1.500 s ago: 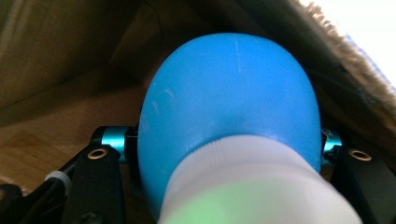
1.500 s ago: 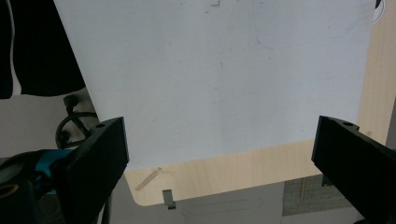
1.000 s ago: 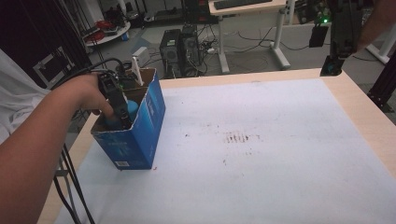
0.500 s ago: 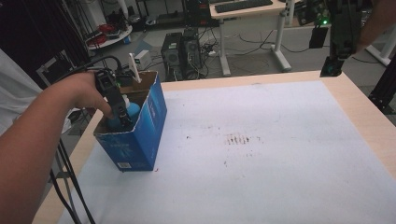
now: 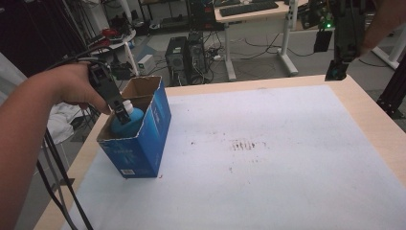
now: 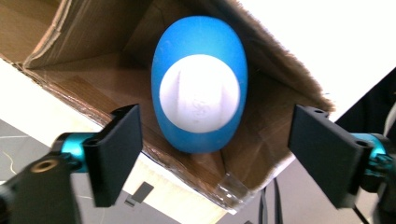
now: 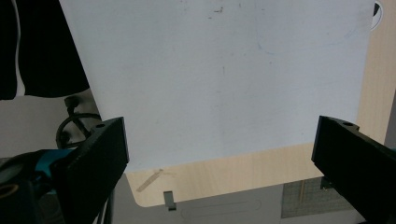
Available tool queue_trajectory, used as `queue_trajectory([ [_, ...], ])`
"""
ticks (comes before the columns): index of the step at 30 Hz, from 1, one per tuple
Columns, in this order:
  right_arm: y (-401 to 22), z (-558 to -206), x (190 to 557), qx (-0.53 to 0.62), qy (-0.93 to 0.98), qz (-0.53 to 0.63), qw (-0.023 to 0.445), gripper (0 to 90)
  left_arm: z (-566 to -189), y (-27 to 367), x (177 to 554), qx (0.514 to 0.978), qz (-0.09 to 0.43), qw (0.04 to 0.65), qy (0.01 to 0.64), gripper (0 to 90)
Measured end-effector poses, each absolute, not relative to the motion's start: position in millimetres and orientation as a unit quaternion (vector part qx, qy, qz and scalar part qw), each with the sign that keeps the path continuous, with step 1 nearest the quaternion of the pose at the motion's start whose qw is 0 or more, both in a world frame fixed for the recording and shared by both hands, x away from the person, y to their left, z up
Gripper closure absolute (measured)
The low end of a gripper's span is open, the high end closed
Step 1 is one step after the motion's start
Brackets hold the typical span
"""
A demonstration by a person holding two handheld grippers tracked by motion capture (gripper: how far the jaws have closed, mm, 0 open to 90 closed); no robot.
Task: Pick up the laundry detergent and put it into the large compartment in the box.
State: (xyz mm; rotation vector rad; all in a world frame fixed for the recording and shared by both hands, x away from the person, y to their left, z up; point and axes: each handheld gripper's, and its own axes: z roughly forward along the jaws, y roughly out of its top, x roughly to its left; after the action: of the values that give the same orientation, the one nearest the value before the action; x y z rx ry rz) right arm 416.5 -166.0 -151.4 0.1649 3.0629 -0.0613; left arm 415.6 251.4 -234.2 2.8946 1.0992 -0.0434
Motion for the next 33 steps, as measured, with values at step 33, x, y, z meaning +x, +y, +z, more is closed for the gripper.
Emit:
queue_trajectory([
  [33, -165, -157, 415, 0.053, 0.998, -0.024, 0.031, 2.8, -217, 167, 406, 0.976, 0.0, 0.033, 0.217, 1.7],
])
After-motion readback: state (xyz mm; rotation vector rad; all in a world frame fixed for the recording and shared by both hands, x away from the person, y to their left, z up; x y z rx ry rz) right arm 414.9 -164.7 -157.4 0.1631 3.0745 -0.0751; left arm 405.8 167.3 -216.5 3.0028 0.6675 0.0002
